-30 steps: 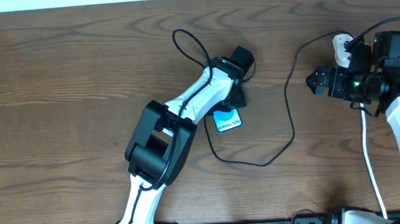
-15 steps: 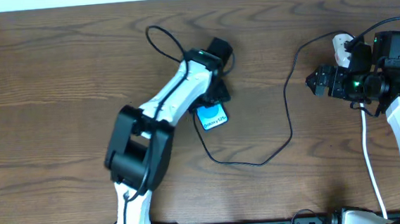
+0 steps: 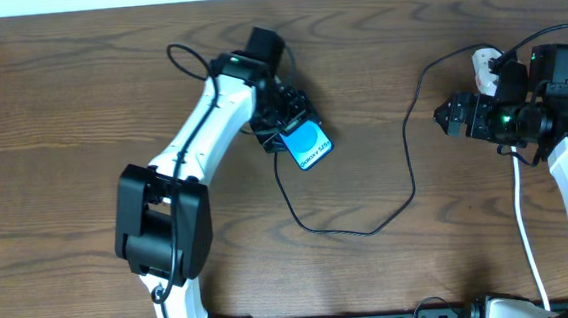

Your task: Plug charger to phone and switch on socket

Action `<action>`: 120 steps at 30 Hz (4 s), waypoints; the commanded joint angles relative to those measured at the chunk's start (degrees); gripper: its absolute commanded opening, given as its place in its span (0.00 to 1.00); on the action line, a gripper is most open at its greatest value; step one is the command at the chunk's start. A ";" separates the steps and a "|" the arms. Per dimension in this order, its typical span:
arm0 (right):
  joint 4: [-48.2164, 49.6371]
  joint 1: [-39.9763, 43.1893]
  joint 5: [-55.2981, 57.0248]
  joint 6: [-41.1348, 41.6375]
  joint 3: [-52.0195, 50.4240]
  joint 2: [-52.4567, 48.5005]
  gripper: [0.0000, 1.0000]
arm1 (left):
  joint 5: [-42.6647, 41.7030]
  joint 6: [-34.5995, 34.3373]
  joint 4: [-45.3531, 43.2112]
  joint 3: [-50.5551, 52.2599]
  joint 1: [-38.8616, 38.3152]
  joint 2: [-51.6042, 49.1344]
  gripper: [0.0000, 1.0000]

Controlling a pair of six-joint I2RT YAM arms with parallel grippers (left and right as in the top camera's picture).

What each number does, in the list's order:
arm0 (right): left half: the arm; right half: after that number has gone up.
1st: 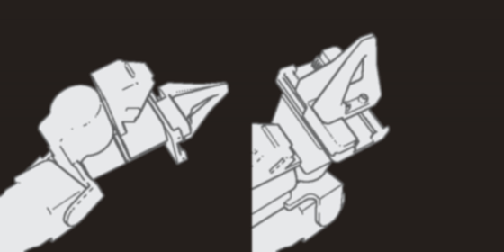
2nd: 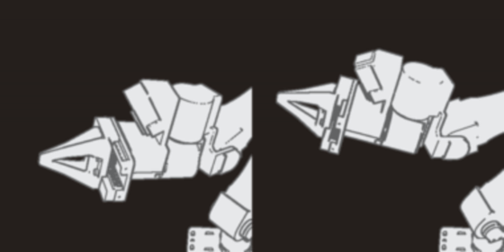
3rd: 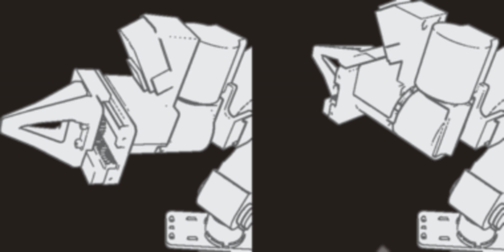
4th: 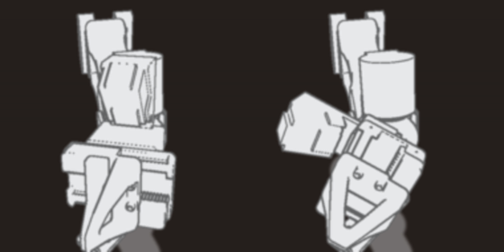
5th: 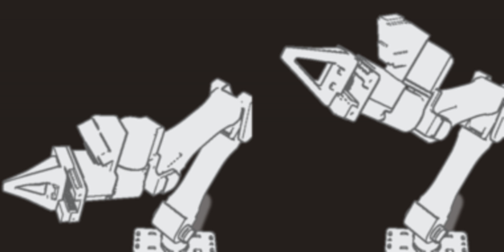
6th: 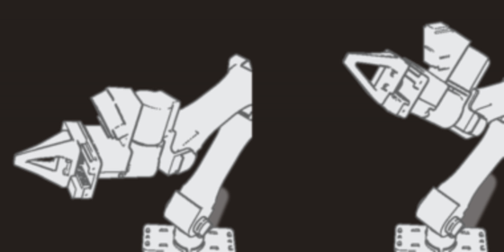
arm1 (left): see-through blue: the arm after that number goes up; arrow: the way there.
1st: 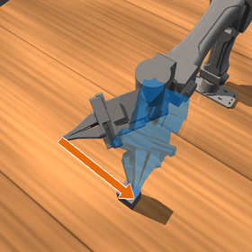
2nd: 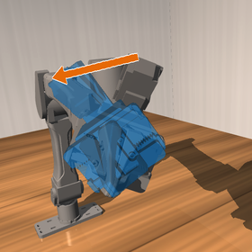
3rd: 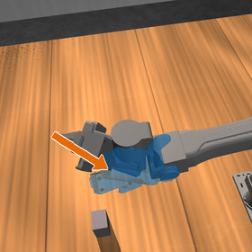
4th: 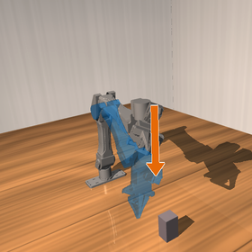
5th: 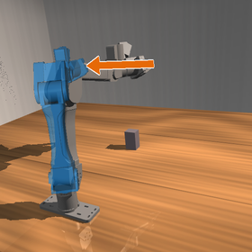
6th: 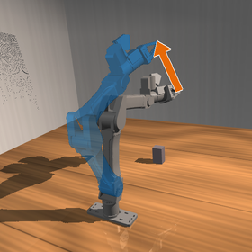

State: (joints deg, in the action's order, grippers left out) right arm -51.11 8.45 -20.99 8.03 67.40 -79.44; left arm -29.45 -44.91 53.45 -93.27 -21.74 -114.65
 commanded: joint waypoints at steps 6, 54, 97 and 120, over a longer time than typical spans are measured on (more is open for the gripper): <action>0.57 0.09 -2.32 -0.81 1.07 0.00 0.99 | -21.90 -14.47 -0.42 -0.35 6.75 0.96 0.67; 3.28 -3.63 -8.09 1.44 0.94 -0.11 0.99 | -14.25 -28.85 -1.66 -0.35 11.10 0.94 0.68; 53.07 -39.65 -7.69 32.74 -0.57 -29.22 0.51 | -4.37 -27.82 -1.46 -0.35 10.99 0.96 0.67; 54.16 -37.35 -9.31 38.27 -0.57 -28.87 0.01 | -7.15 -26.08 -1.92 -0.35 11.61 0.94 0.69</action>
State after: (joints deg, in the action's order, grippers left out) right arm 2.15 -30.96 -27.79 44.64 66.63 -109.03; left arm -34.35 -73.28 51.48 -93.30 -10.92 -114.65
